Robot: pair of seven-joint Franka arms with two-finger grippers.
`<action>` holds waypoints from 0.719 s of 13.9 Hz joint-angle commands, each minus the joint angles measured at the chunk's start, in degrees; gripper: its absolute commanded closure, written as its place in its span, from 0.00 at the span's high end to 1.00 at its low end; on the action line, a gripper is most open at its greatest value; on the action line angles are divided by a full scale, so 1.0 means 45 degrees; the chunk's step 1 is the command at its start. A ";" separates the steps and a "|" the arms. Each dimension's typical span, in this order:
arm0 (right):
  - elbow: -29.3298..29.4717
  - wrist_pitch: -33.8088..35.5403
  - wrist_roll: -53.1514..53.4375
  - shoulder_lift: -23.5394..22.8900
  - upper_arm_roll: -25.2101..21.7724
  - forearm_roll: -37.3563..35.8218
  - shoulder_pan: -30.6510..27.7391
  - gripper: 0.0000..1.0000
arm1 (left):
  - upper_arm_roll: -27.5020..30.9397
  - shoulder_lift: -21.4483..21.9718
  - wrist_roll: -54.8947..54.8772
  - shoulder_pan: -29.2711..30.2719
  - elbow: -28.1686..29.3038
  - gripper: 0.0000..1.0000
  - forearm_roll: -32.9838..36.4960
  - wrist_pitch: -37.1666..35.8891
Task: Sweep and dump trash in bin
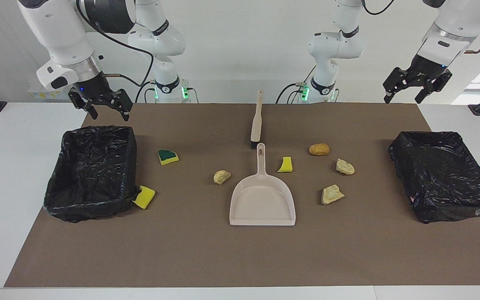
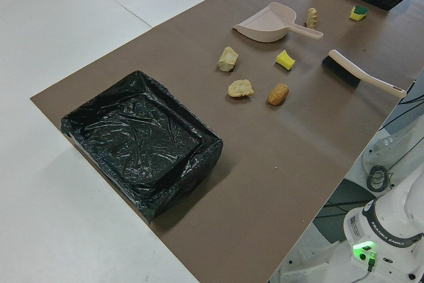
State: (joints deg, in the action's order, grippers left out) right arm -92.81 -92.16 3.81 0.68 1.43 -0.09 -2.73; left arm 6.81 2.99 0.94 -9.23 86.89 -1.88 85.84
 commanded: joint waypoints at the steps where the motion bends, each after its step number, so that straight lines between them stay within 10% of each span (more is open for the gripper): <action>1: -0.0234 -0.0085 -0.0341 0.0279 -0.0064 0.0274 -0.0077 1.00 | -0.0029 -0.0001 -0.0190 0.0077 -0.0189 1.00 -0.0052 -0.0247; 10: -0.0236 0.0031 -0.0418 0.0299 -0.0044 0.0294 -0.0076 1.00 | -0.0048 -0.0001 -0.0014 -0.0020 -0.0169 1.00 -0.0071 -0.0052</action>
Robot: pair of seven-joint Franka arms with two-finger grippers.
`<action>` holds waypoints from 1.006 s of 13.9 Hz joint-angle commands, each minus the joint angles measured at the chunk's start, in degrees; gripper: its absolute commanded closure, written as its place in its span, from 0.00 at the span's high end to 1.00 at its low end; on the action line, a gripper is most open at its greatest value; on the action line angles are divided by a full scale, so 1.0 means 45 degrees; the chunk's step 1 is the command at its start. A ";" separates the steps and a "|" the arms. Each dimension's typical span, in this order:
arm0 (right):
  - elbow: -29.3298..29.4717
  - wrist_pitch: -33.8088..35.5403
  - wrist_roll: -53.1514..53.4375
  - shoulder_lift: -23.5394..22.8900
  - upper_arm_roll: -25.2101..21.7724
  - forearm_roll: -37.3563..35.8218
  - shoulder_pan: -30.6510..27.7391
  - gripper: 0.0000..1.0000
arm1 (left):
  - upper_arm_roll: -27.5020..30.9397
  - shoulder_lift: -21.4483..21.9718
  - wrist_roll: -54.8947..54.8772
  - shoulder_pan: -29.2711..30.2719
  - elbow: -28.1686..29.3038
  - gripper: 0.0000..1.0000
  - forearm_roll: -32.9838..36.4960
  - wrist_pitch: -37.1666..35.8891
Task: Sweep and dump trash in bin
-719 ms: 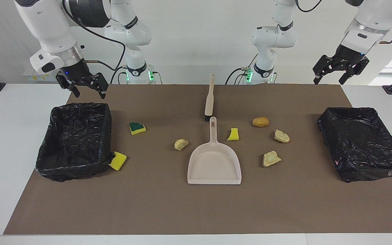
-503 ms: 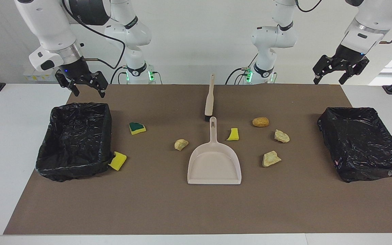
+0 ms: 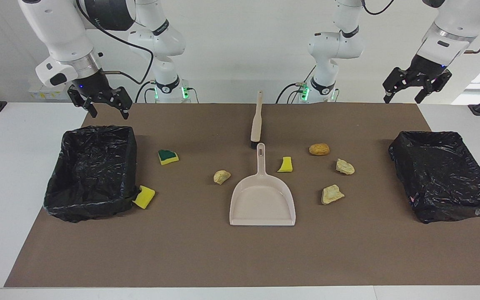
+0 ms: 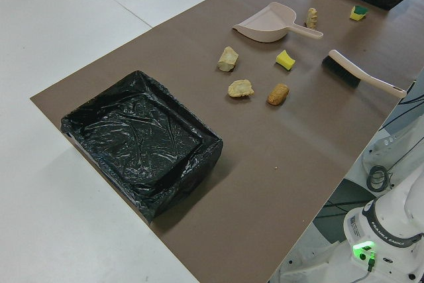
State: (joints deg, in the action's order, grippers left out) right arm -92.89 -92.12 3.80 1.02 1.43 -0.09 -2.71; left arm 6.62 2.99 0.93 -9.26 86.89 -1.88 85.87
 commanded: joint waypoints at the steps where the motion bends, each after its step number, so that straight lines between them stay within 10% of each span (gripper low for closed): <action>1: -0.0198 0.0042 -0.0358 0.0223 -0.0044 0.0294 -0.0061 1.00 | -0.0007 -0.0001 -0.0012 0.0008 -0.0168 1.00 -0.0071 -0.0059; 14: -0.0159 -0.0016 -0.0416 0.0204 0.0093 0.0353 -0.0042 1.00 | -0.0026 0.0370 -0.0168 -0.0148 0.0417 1.00 -0.0071 0.0058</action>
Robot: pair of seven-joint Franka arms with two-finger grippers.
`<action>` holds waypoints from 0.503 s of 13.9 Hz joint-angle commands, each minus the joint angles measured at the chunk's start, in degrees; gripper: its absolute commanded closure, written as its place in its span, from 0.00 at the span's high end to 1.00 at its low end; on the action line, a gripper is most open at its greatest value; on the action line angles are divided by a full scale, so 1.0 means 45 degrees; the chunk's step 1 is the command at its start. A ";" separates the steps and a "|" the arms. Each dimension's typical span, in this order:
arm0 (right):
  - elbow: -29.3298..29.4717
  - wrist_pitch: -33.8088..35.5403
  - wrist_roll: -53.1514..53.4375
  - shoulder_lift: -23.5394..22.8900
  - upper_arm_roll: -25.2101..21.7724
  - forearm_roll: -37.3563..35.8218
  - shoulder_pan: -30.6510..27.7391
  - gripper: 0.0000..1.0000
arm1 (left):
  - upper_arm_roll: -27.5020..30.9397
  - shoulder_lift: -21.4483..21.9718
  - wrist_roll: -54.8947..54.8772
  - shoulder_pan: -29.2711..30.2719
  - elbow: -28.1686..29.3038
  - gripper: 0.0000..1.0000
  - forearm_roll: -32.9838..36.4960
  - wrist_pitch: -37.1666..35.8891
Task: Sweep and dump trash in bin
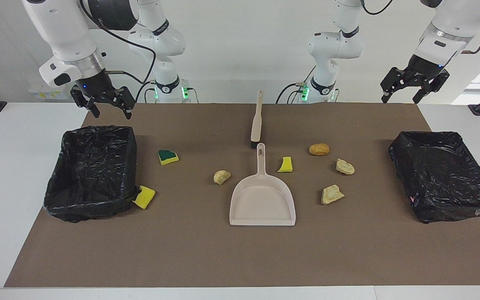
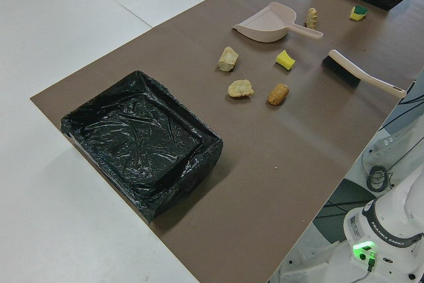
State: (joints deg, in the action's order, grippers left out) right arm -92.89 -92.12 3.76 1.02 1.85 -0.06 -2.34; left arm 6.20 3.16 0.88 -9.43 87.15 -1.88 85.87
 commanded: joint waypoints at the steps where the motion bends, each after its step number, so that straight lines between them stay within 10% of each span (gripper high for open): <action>1: -0.0160 -0.0016 -0.0405 0.0203 -0.0002 0.0346 -0.0124 1.00 | 0.0067 0.0333 -0.0156 -0.0111 0.0360 1.00 -0.0071 0.0057; 7: -0.0160 -0.0016 -0.0405 0.0203 -0.0002 0.0346 -0.0124 1.00 | -0.0050 0.0567 -0.0058 -0.0131 0.0731 1.00 -0.0071 0.0077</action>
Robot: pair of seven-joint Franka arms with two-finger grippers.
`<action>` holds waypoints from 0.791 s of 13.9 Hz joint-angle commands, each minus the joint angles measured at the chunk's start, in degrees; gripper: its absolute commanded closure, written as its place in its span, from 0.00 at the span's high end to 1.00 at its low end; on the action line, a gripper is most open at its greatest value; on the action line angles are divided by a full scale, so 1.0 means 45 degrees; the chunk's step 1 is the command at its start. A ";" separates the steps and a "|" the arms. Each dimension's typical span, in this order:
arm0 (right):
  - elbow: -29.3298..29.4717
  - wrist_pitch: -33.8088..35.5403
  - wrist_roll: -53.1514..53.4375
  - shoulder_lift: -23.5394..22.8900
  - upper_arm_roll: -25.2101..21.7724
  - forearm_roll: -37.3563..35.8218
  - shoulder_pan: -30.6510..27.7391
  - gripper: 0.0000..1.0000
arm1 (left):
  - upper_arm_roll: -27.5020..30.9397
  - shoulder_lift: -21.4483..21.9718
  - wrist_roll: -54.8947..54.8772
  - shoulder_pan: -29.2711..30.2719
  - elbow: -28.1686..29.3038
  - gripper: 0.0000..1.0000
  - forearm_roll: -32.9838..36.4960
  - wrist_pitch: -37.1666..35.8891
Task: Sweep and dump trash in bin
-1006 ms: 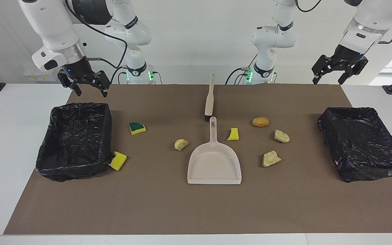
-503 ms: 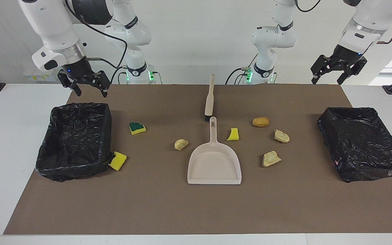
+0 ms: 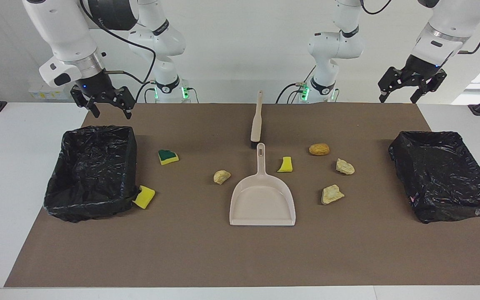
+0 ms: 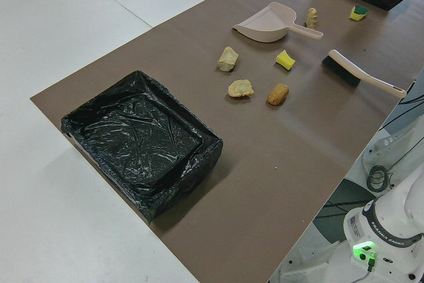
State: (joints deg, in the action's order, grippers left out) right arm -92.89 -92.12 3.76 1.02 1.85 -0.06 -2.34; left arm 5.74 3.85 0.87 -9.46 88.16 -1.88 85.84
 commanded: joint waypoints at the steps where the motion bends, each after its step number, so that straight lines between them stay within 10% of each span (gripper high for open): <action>1: -0.0159 -0.0016 -0.0405 0.0202 -0.0002 0.0346 -0.0124 1.00 | 0.0034 0.0413 -0.0037 -0.0124 0.0526 1.00 -0.0071 0.0084; 11: -0.0159 -0.0016 -0.0405 0.0202 -0.0002 0.0346 -0.0124 1.00 | -0.1447 0.2088 0.0158 -0.0144 0.3369 1.00 -0.0071 0.0764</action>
State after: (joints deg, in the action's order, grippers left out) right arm -92.89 -92.12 3.76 1.02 1.85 -0.06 -2.34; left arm 1.26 7.00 0.97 -9.55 94.26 -1.90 86.04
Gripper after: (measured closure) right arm 0.000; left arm 0.000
